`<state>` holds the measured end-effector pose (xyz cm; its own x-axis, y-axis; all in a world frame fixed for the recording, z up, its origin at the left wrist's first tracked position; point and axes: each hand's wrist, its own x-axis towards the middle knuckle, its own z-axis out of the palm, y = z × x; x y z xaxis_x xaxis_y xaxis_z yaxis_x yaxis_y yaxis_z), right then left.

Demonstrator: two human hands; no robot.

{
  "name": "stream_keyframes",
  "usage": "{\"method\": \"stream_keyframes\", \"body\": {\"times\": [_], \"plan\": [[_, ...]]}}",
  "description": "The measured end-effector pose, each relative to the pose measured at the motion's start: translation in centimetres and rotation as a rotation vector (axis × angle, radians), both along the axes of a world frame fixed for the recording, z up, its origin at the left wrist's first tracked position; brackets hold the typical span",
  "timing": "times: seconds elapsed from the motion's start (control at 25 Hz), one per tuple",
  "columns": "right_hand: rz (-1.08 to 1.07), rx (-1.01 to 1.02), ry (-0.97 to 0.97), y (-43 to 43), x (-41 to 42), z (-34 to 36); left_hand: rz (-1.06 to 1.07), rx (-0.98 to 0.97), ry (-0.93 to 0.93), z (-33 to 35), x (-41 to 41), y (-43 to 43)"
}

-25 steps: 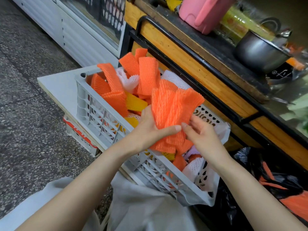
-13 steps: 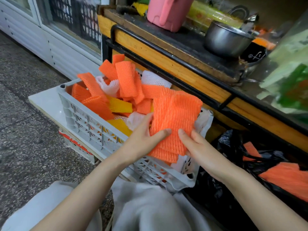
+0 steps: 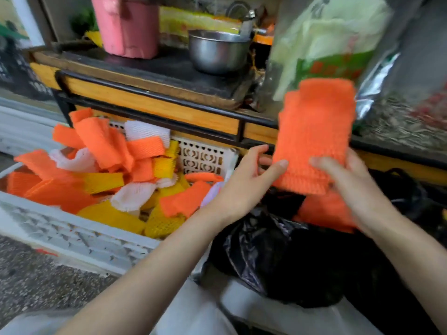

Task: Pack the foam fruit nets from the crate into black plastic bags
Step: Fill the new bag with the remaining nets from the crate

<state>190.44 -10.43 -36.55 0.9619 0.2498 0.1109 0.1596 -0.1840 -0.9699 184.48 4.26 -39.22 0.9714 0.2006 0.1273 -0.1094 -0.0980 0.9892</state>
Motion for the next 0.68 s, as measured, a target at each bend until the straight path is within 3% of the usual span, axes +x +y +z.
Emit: {"method": "stream_keyframes", "body": {"times": [0.12,0.28,0.44,0.56,0.68], "plan": [[-0.233,-0.117,-0.084,-4.4,2.7,0.3,-0.002,0.326,0.076,-1.8,3.0,-2.7],[-0.327,-0.374,-0.026,-8.5,4.2,-2.2,-0.134,0.723,0.241,-4.7,4.7,-5.2],[-0.239,-0.699,-0.017,-10.6,4.0,-3.9,0.045,0.692,0.175,-4.8,4.6,-5.0],[-0.136,-0.961,-0.081,-10.6,4.0,-3.8,0.307,0.576,-0.037,-1.8,3.9,-3.3],[0.051,-1.172,-0.083,-9.1,4.3,-3.0,0.454,0.583,-0.178,1.1,2.5,-1.8]]}}
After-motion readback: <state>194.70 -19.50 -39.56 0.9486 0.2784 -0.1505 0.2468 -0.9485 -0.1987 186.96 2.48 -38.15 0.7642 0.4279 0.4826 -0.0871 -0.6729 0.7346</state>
